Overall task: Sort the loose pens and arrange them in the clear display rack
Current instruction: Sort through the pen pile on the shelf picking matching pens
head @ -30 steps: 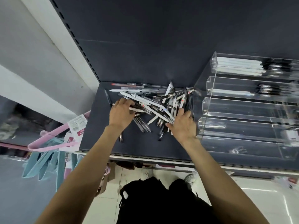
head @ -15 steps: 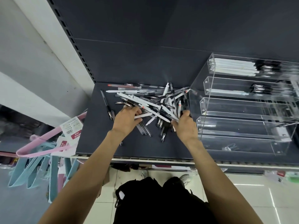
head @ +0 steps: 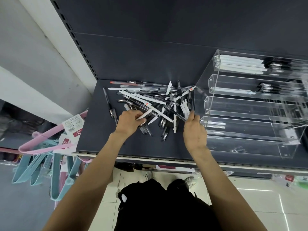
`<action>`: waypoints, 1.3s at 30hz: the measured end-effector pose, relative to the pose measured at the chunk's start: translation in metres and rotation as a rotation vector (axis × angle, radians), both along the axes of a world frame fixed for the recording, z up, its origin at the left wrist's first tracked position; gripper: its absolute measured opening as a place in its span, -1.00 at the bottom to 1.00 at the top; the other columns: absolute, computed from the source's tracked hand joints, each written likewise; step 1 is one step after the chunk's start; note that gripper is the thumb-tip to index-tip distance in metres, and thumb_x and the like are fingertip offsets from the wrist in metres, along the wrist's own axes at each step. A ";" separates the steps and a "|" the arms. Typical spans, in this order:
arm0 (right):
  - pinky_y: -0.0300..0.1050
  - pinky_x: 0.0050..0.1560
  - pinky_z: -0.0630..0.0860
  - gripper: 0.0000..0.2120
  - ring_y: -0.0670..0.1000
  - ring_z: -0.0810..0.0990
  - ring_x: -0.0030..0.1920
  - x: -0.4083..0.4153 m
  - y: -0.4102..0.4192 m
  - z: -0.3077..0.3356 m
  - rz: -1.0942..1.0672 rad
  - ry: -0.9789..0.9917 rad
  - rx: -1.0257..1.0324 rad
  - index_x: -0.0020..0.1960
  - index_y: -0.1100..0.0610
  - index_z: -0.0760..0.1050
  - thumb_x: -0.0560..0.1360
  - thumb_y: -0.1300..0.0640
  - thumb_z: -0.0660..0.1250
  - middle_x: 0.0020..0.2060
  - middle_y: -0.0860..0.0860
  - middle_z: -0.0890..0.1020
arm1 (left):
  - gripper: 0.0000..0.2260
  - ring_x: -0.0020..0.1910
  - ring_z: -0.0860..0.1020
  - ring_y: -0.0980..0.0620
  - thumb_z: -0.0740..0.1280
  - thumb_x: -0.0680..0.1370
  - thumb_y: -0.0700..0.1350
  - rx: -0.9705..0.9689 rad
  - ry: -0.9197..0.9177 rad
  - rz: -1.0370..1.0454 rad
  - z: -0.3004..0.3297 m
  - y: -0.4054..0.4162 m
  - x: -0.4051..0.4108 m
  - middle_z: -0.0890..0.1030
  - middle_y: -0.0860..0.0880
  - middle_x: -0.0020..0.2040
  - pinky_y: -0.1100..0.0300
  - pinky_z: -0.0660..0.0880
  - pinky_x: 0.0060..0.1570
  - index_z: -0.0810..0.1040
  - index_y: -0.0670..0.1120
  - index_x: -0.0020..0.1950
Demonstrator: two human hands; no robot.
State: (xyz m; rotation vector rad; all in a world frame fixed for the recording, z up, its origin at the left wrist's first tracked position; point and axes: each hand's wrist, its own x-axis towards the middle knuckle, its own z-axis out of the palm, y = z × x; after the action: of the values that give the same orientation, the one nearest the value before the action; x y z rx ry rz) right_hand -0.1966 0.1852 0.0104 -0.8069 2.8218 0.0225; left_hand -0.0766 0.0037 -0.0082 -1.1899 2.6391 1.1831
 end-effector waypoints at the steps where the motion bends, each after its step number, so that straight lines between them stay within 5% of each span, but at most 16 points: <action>1: -0.02 -0.04 0.53 -0.43 0.18 0.59 0.05 0.000 0.001 0.003 0.017 0.018 0.001 0.49 0.32 -0.01 0.53 0.42 0.11 0.26 0.21 0.38 | -0.91 -0.18 0.56 -0.02 0.37 0.54 -0.10 -0.013 -0.012 -0.003 0.002 0.002 0.002 0.62 -0.06 -0.18 0.26 0.42 -0.25 0.63 -0.11 -0.05; 4: 0.02 -0.04 0.50 -0.43 0.21 0.57 0.04 -0.004 0.004 0.011 0.020 0.000 -0.117 0.49 0.30 0.03 0.54 0.41 0.13 0.25 0.22 0.38 | -0.83 -0.29 0.53 -0.04 0.28 0.59 -0.11 -0.016 -0.059 0.012 0.008 0.009 0.008 0.59 -0.09 -0.25 0.25 0.38 -0.39 0.56 -0.18 -0.12; 6: 0.10 0.07 0.47 -0.55 0.22 0.54 0.05 -0.007 0.007 0.015 -0.007 -0.155 -0.394 0.46 0.27 0.17 0.59 0.31 0.13 0.19 0.23 0.45 | -0.82 -0.37 0.56 0.13 0.22 0.62 -0.14 0.087 -0.048 0.073 0.014 0.016 0.015 0.62 -0.06 -0.24 0.35 0.44 -0.39 0.56 -0.18 -0.08; 8: 0.01 -0.11 0.53 -0.75 0.06 0.50 -0.16 -0.005 0.008 0.021 -0.153 -0.521 -0.786 0.29 0.16 0.40 0.63 0.22 0.11 -0.07 0.18 0.50 | -0.84 -0.43 0.54 0.20 0.19 0.63 -0.19 0.274 0.022 0.161 0.021 0.026 0.022 0.62 -0.04 -0.20 0.43 0.46 -0.41 0.55 -0.17 -0.03; 11: -0.31 -0.50 0.28 -0.85 -0.12 0.33 -0.41 0.008 0.011 0.033 -0.431 -1.119 -1.169 0.01 0.12 0.45 0.64 0.22 0.11 -0.21 0.07 0.44 | -0.85 -0.45 0.52 0.22 0.18 0.64 -0.24 0.580 0.188 0.297 0.029 0.044 0.032 0.59 -0.04 -0.17 0.38 0.51 -0.39 0.54 -0.14 -0.03; 18: -0.32 -0.51 0.19 -0.85 -0.13 0.36 -0.46 0.032 0.015 0.033 -0.503 -1.524 -1.262 -0.01 0.18 0.49 0.61 0.24 0.15 -0.25 0.03 0.51 | -0.81 -0.13 0.65 0.08 0.17 0.63 -0.25 0.986 0.513 0.399 0.043 0.080 0.022 0.66 -0.03 -0.03 0.24 0.59 -0.11 0.54 -0.13 0.16; 23: -0.33 -0.51 0.24 -0.83 -0.14 0.37 -0.46 0.033 0.017 0.034 -0.525 -1.515 -1.344 0.02 0.16 0.51 0.61 0.24 0.14 -0.31 -0.04 0.57 | -0.77 0.15 0.61 -0.09 0.17 0.63 -0.25 1.068 0.620 0.432 0.046 0.090 0.008 0.62 -0.12 0.18 0.05 0.58 0.11 0.49 -0.20 0.26; 28: -0.28 -0.41 0.28 -0.76 -0.13 0.35 -0.42 0.032 0.021 0.029 -0.389 -1.394 -1.338 0.17 0.12 0.51 0.62 0.26 0.11 -0.22 -0.02 0.56 | -0.82 0.02 0.65 -0.01 0.20 0.62 -0.26 1.124 0.694 0.533 0.048 0.103 -0.004 0.68 -0.08 0.06 0.07 0.58 0.06 0.51 -0.17 0.18; 32: -0.33 -0.33 0.39 -0.69 -0.19 0.44 -0.34 0.041 0.019 0.025 -0.200 -1.053 -1.082 0.34 0.01 0.34 0.65 0.22 0.07 -0.16 -0.08 0.54 | -0.77 -0.13 0.61 0.00 0.17 0.63 -0.26 1.058 0.703 0.653 0.043 0.114 -0.016 0.64 -0.10 -0.03 0.11 0.56 -0.06 0.47 -0.19 0.27; 35: -0.28 -0.01 0.50 -0.68 -0.16 0.57 -0.05 0.044 0.019 0.023 -0.072 -0.770 -0.947 0.39 0.07 0.27 0.64 0.18 0.07 0.03 -0.08 0.57 | -0.77 -0.04 0.63 -0.02 0.15 0.62 -0.29 1.095 0.760 0.686 0.043 0.124 -0.023 0.64 -0.11 0.01 0.16 0.58 -0.01 0.48 -0.15 0.23; 39: -0.26 -0.04 0.47 -0.67 -0.07 0.59 -0.04 0.042 0.021 0.025 -0.002 -0.614 -0.865 0.39 0.05 0.28 0.63 0.16 0.13 0.06 -0.05 0.59 | -0.75 -0.08 0.63 0.03 0.14 0.63 -0.31 1.134 0.818 0.672 0.044 0.135 -0.025 0.63 -0.09 -0.01 0.21 0.58 -0.03 0.43 -0.21 0.28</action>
State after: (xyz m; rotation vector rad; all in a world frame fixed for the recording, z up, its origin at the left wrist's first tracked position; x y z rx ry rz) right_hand -0.1548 0.2062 0.0354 -0.7595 2.1666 -1.2705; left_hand -0.1019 0.1382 0.0358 -1.4192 1.0934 3.1201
